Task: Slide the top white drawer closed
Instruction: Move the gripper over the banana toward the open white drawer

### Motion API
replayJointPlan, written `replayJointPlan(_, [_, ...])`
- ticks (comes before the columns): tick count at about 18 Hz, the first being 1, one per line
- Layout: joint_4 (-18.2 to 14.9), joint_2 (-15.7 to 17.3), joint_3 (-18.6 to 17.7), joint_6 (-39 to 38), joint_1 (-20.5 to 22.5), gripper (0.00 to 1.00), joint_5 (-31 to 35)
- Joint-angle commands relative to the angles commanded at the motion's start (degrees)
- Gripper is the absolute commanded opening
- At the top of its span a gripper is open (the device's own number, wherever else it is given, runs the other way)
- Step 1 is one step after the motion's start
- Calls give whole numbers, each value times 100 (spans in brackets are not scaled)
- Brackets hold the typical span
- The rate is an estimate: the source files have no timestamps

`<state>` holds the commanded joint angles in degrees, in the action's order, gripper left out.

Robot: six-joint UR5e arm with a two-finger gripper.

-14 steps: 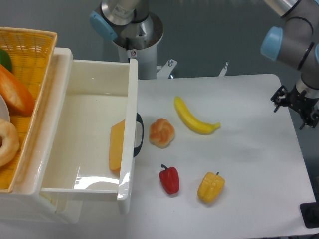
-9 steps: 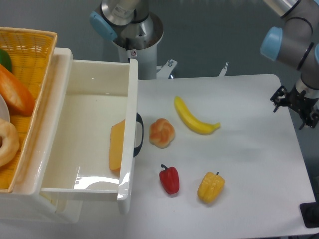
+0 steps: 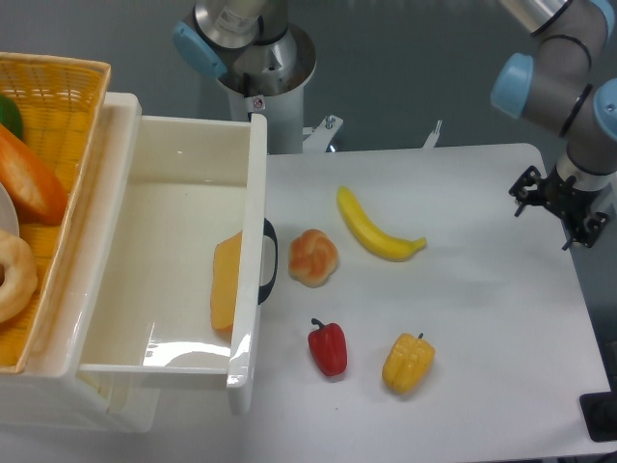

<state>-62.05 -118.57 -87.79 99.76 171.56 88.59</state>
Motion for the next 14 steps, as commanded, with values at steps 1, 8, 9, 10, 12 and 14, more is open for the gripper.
replayJointPlan(1, [0,27,-79,0,-26,100,-9])
replayJointPlan(8, [-26,352,-467,-420,-219,100,-166])
replayJointPlan(9, [-26,361,-476,-570,-281,100,-237])
replayJointPlan(10, [-26,396,-476,-684,-351,100,-298])
replayJointPlan(12, [-17,414,-476,-1009,-483,100,-448])
replayJointPlan(14, [-17,422,-476,-1509,-527,98,-737])
